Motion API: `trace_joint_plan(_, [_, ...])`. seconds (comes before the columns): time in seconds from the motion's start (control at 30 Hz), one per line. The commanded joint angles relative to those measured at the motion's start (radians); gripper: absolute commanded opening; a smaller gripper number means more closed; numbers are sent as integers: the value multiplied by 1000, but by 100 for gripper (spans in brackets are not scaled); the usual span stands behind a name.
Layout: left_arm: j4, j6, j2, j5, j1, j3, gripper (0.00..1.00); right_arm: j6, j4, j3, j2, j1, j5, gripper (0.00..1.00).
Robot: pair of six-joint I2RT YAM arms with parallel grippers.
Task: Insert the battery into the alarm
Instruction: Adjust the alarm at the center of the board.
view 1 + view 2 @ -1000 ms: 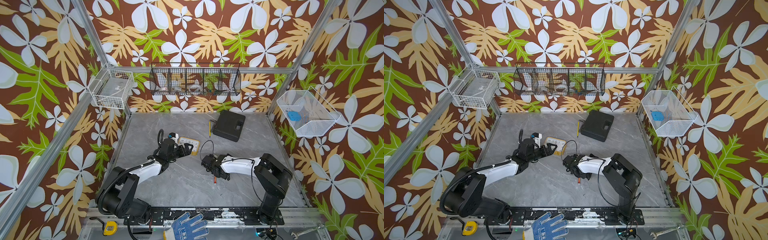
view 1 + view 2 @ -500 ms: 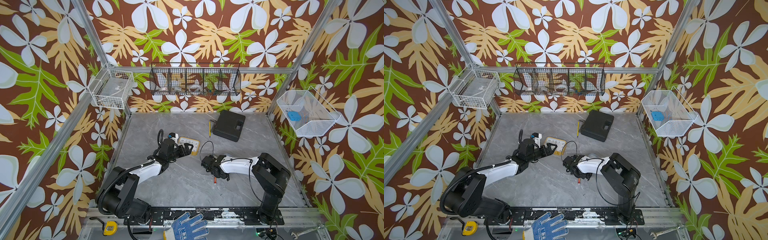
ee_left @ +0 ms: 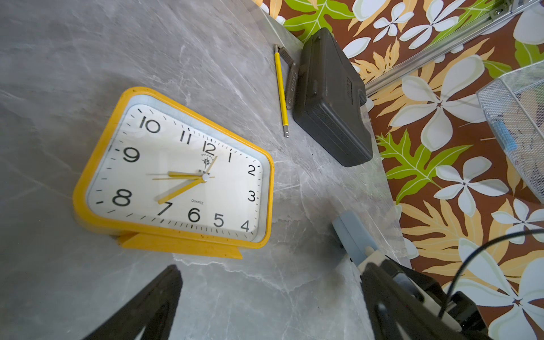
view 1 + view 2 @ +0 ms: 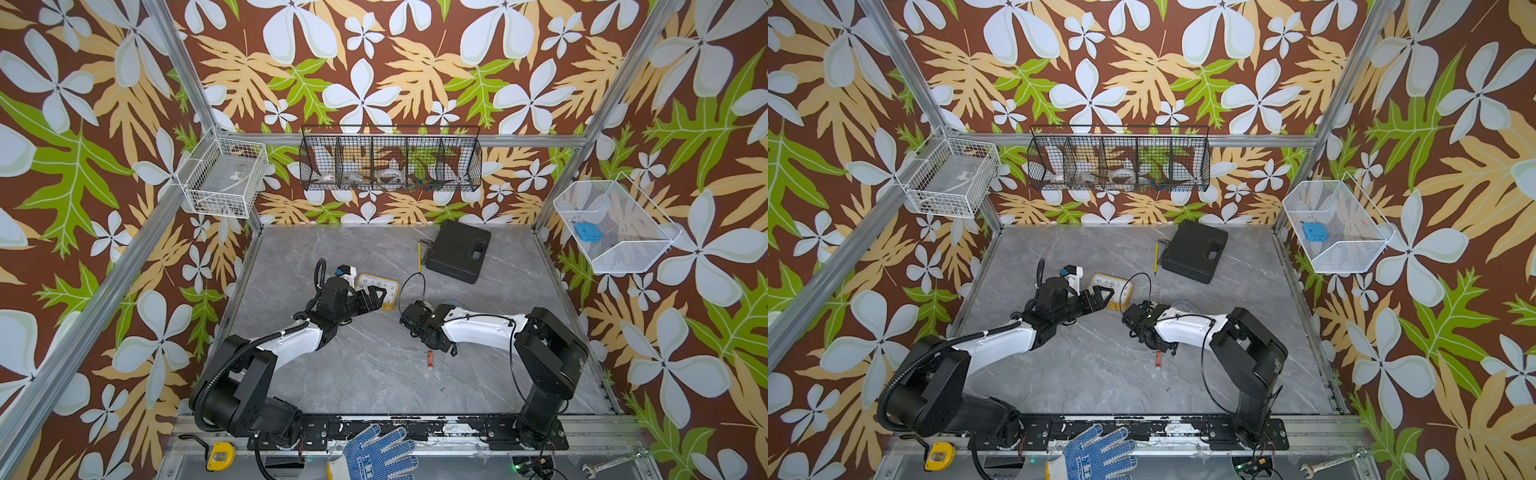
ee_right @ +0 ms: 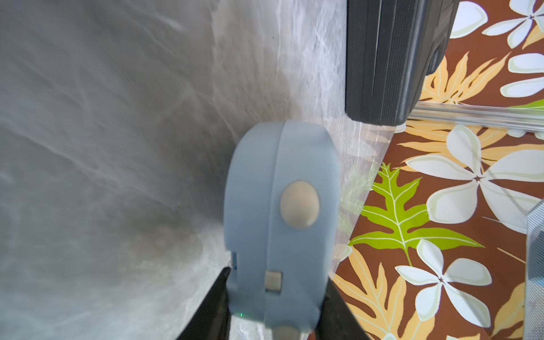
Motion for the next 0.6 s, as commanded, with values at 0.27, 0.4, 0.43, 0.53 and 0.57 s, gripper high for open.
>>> trace_joint_plan(0.27, [15,2,-21,-3,0,5,97,34,-19,172,-86,-65,-319,33])
trace_joint_plan(0.4, [4,2,-29,-3,0,5,97,51,12,198,-106,-115,-543,35])
trace_joint_plan(0.43, [-1,2,-32,-6,0,4,97,65,22,199,-112,-135,-619,35])
trace_joint_plan(0.53, [-2,-5,-43,-8,0,-4,97,93,108,151,-151,-182,-849,36])
trace_joint_plan(0.57, [-1,-5,-46,-7,0,-4,97,95,149,123,-173,-190,-901,36])
